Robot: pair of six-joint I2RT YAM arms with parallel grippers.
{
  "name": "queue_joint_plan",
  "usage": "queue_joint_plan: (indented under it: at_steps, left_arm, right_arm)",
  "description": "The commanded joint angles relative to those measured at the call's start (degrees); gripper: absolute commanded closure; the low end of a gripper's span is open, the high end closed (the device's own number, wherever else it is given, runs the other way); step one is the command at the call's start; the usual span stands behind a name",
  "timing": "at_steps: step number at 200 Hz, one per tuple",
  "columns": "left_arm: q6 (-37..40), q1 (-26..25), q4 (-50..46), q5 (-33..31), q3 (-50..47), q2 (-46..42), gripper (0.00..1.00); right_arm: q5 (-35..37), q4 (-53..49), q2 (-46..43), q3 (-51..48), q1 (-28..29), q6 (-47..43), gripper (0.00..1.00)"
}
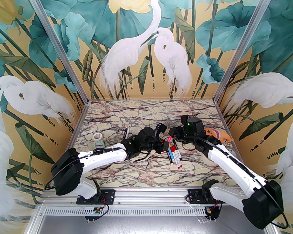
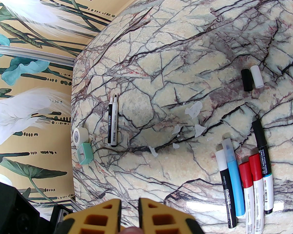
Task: Open the pen caps
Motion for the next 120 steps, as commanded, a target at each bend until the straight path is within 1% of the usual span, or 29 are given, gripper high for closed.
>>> queue_joint_plan:
  at_steps: [1, 13, 22, 47, 59, 88, 103, 120]
  left_arm:
    - [1.51, -3.93, -14.55, 12.15, -3.41, 0.79, 1.0]
    - [1.37, -3.93, -14.16, 13.44, -3.6, 0.8, 1.0]
    - [1.3, -3.93, -14.19, 14.0, -3.77, 0.75, 1.0]
    - [0.9, -3.45, -13.34, 15.67, -4.65, 0.24, 1.0]
    - [0.76, -3.12, -13.19, 15.63, -5.08, -0.18, 1.0]
    - [0.97, -3.14, -13.67, 15.43, -4.58, -0.02, 1.0]
    - [1.4, -3.07, -14.48, 16.26, -3.97, 1.11, 1.0]
    - [1.54, -3.12, -14.98, 16.07, -3.85, 1.36, 1.0]
  right_arm:
    - [16.74, 18.17, -1.35, 2.56, -5.56, -0.48, 0.98]
    - [15.98, 20.92, -1.86, 1.54, -5.67, -1.23, 0.98]
    - [13.94, 23.28, -1.95, 1.12, -5.86, -2.37, 0.98]
    - [11.05, 23.83, -1.87, 1.5, -6.36, -5.28, 0.98]
    - [11.21, 23.11, -2.2, 1.39, -6.83, -5.81, 0.98]
    - [13.21, 22.76, -2.92, 0.72, -7.51, -3.36, 0.98]
    - [11.94, 23.86, -2.52, 1.23, -7.56, -4.81, 0.98]
    - [12.04, 22.41, -2.22, 2.5, -7.6, -6.27, 0.98]
